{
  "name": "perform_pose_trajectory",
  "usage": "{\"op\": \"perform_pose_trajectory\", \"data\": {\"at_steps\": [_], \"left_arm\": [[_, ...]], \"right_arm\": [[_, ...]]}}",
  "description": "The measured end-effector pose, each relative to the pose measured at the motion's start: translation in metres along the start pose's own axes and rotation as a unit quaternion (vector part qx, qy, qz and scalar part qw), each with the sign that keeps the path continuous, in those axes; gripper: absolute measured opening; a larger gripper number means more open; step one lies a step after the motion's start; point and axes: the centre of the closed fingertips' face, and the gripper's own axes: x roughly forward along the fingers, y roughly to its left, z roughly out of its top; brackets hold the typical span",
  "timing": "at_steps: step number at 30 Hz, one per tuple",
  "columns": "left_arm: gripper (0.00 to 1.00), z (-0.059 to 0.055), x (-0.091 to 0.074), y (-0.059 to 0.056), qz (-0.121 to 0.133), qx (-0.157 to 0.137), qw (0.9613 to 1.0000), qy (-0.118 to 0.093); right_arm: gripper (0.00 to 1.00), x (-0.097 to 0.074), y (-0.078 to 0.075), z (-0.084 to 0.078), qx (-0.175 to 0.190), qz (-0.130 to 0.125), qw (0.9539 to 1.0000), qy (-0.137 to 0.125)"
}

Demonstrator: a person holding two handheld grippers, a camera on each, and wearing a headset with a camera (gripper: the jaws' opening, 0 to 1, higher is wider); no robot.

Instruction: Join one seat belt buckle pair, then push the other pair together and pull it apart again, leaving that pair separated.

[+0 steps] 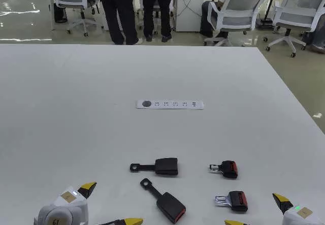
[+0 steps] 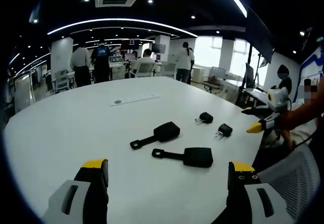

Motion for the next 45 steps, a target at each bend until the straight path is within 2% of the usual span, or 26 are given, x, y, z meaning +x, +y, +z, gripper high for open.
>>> {"op": "perform_pose_trajectory", "data": {"at_steps": [8, 27, 40, 45], "left_arm": [[1.0, -0.001, 0.0, -0.003, -0.001, -0.002, 1.0, 0.003], [1.0, -0.002, 0.001, -0.005, -0.004, -0.001, 0.9999, 0.009], [1.0, -0.01, 0.004, 0.002, -0.005, -0.002, 0.9999, 0.012], [1.0, -0.01, 0.004, 0.0, -0.005, -0.001, 0.9999, 0.015]], "right_arm": [[0.97, -0.002, 0.003, 0.002, 0.001, 0.0, 1.0, 0.0], [0.96, 0.0, 0.0, -0.004, 0.005, -0.001, 1.0, 0.003], [0.96, 0.002, 0.0, -0.005, 0.006, 0.001, 1.0, 0.006], [0.96, 0.001, 0.001, -0.004, 0.005, 0.001, 1.0, 0.007]]}}
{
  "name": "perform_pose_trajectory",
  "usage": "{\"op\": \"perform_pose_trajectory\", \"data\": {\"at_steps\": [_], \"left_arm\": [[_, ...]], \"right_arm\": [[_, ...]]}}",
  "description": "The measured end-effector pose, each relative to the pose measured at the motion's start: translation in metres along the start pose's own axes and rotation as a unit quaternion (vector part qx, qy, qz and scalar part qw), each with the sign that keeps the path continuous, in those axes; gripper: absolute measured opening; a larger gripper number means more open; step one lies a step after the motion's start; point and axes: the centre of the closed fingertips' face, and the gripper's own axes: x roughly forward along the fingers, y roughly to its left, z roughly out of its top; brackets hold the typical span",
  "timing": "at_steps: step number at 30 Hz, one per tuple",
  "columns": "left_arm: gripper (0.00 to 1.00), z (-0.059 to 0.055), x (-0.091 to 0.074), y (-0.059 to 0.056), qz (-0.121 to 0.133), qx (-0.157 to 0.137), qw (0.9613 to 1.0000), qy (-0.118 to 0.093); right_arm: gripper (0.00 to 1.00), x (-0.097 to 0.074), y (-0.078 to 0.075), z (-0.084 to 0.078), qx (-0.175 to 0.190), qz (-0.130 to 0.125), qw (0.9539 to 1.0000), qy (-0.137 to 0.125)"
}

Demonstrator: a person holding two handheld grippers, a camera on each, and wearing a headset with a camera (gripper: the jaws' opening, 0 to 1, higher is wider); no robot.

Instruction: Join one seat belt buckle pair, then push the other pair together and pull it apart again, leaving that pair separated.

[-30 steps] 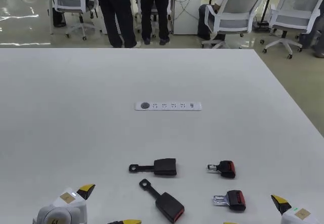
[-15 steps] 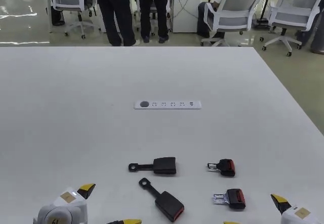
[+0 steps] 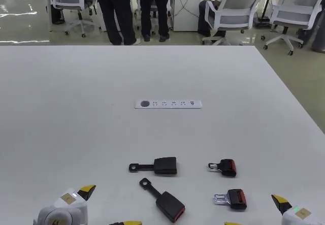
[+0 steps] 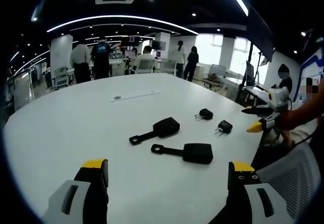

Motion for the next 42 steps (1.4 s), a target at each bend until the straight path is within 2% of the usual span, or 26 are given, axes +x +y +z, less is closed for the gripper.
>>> {"op": "perform_pose_trajectory", "data": {"at_steps": [42], "left_arm": [[1.0, -0.0033, 0.0053, -0.0053, -0.01, 0.004, 0.9999, 0.012]], "right_arm": [[0.95, 0.0066, -0.0027, -0.0083, 0.004, 0.001, 1.0, 0.005]]}}
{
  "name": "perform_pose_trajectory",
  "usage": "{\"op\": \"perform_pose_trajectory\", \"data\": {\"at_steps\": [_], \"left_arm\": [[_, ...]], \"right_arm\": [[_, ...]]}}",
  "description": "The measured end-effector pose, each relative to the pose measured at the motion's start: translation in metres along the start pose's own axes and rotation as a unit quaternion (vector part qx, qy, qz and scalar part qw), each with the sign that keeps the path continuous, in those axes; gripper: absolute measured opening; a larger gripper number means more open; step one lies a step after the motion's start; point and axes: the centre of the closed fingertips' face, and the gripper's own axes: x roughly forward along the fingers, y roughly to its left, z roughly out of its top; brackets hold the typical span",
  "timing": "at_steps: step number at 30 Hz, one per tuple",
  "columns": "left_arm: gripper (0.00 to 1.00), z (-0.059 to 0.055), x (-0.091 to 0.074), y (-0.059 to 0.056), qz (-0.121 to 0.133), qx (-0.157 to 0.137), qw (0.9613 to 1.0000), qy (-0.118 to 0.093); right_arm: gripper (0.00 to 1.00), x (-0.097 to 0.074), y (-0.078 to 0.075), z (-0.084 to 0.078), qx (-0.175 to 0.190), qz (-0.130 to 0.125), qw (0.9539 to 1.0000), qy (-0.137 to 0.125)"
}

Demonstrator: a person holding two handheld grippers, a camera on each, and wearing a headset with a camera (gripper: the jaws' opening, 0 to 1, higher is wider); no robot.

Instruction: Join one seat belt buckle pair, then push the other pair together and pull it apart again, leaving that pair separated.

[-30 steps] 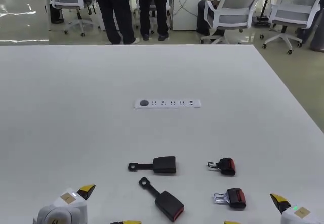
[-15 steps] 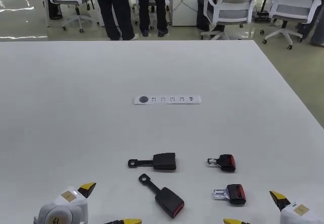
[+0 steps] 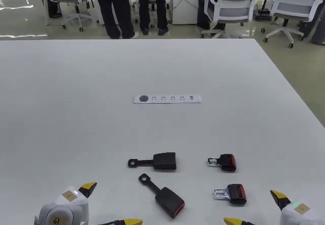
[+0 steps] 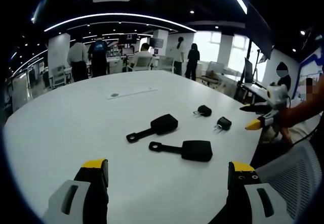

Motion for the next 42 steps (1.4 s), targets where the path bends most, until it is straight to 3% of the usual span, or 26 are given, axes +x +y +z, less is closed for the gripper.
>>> {"op": "perform_pose_trajectory", "data": {"at_steps": [13, 29, 42], "left_arm": [[1.0, -0.005, 0.009, 0.002, -0.012, 0.008, 0.9999, 0.008], [0.99, 0.003, 0.027, -0.007, -0.035, 0.016, 0.9991, 0.018], [0.99, 0.002, 0.04, -0.014, -0.06, 0.031, 0.997, 0.039]], "right_arm": [[0.95, 0.004, 0.0, 0.0, -0.013, 0.008, 0.9998, 0.007], [0.93, 0.017, 0.0, 0.0, -0.02, 0.025, 0.9993, 0.019], [0.91, 0.025, 0.004, 0.006, -0.037, 0.048, 0.9976, 0.032]]}}
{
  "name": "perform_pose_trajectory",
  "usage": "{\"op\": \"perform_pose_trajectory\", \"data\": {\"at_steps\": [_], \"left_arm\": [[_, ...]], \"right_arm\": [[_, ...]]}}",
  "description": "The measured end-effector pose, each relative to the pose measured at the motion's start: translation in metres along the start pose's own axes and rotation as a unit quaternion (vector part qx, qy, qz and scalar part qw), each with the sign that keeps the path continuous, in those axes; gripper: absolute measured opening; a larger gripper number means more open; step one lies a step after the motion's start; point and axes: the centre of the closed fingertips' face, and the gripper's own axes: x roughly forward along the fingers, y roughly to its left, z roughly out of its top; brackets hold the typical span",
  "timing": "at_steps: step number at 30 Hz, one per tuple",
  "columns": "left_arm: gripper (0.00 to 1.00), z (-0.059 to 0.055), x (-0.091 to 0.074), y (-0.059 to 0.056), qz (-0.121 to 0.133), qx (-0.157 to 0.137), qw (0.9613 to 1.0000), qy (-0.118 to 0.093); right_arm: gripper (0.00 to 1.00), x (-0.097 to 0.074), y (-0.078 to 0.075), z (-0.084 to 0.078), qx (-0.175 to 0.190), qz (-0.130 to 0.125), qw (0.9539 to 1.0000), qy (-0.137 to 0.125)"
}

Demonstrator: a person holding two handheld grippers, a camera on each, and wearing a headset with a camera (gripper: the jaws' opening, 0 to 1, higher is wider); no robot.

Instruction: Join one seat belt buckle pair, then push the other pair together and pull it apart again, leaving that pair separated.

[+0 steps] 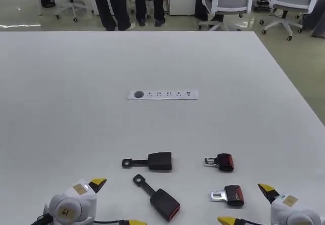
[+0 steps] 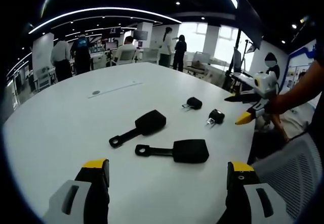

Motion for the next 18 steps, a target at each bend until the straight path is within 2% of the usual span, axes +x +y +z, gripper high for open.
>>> {"op": "perform_pose_trajectory", "data": {"at_steps": [5, 9, 18], "left_arm": [[0.98, 0.002, 0.006, 0.002, -0.01, 0.004, 0.9999, 0.005], [0.98, 0.006, 0.01, -0.001, -0.019, 0.012, 0.9997, 0.01], [0.95, 0.004, 0.02, -0.001, -0.042, 0.024, 0.9984, 0.028]], "right_arm": [[0.91, 0.005, -0.001, 0.0, -0.004, 0.01, 0.9999, 0.004], [0.9, 0.01, -0.003, 0.0, -0.006, 0.018, 0.9998, 0.008], [0.88, 0.02, -0.002, -0.003, -0.014, 0.033, 0.9992, 0.018]]}}
